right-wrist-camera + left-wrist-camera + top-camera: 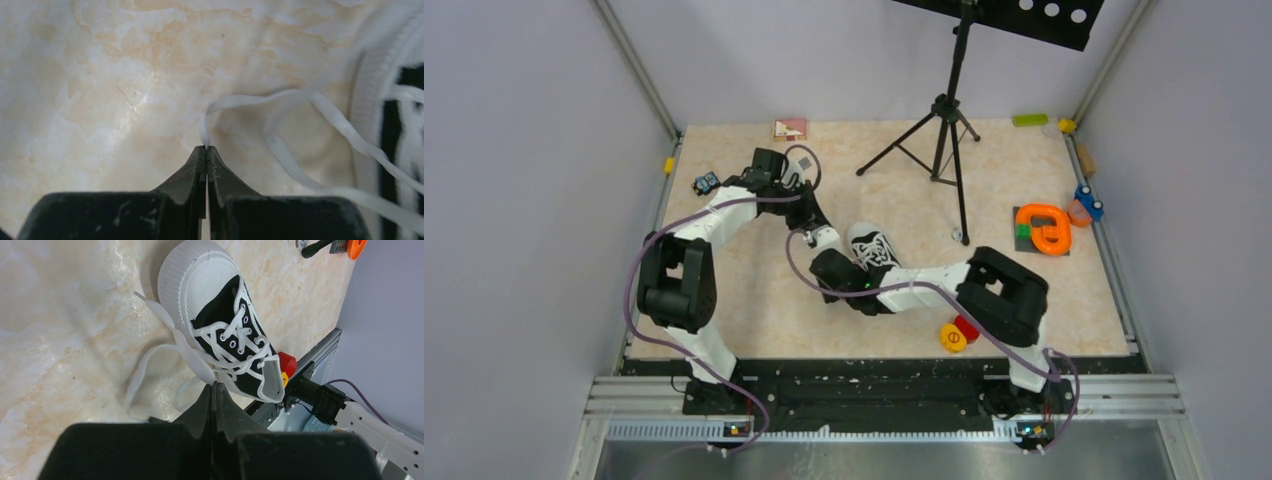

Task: Tie the shoes
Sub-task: Cross the shoelace with the shoelace.

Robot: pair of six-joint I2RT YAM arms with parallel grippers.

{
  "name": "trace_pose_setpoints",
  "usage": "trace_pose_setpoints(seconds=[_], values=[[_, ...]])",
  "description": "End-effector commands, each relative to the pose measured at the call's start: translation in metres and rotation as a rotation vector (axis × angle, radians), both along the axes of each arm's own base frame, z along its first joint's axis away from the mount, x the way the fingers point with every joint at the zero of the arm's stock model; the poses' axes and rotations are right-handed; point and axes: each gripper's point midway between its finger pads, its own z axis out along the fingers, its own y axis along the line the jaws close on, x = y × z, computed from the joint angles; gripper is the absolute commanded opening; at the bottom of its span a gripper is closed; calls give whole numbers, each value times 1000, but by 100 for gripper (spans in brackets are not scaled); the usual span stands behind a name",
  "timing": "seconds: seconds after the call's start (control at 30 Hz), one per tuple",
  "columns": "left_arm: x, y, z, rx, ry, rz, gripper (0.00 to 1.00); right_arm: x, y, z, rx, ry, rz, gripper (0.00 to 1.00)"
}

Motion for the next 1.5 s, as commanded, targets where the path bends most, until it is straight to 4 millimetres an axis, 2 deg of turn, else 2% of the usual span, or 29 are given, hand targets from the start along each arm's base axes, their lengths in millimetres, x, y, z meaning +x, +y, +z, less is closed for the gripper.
trace_pose_setpoints(seconds=[0.0,0.2,0.4,0.47,0.77,0.97,1.07,1.17,1.3,1.47], values=[[-1,-2,9,-10,-22,-11,0,-4,-27,88,129,-92,-55,0],[-4,-2,18,-15,-37,-6,0,-16,-75,146,193,-139,-111,0],[-15,4,34,-4,-79,17,0,-14,-113,189,215,-213,-197,0],[-20,7,37,3,-89,23,0,-12,-120,196,221,-222,-215,0],[-45,23,40,74,-115,11,0,-2,-132,207,236,-236,-250,0],[-59,32,32,121,-105,7,0,5,-154,211,241,-245,-296,0],[-71,35,26,130,-86,2,0,9,-165,206,233,-237,-322,0],[-85,31,21,120,-78,-28,0,13,-172,200,230,-227,-346,0],[-103,17,13,130,-73,-101,0,14,-170,196,231,-221,-346,0],[-110,14,-10,173,-43,-95,0,15,-169,199,232,-224,-340,0]])
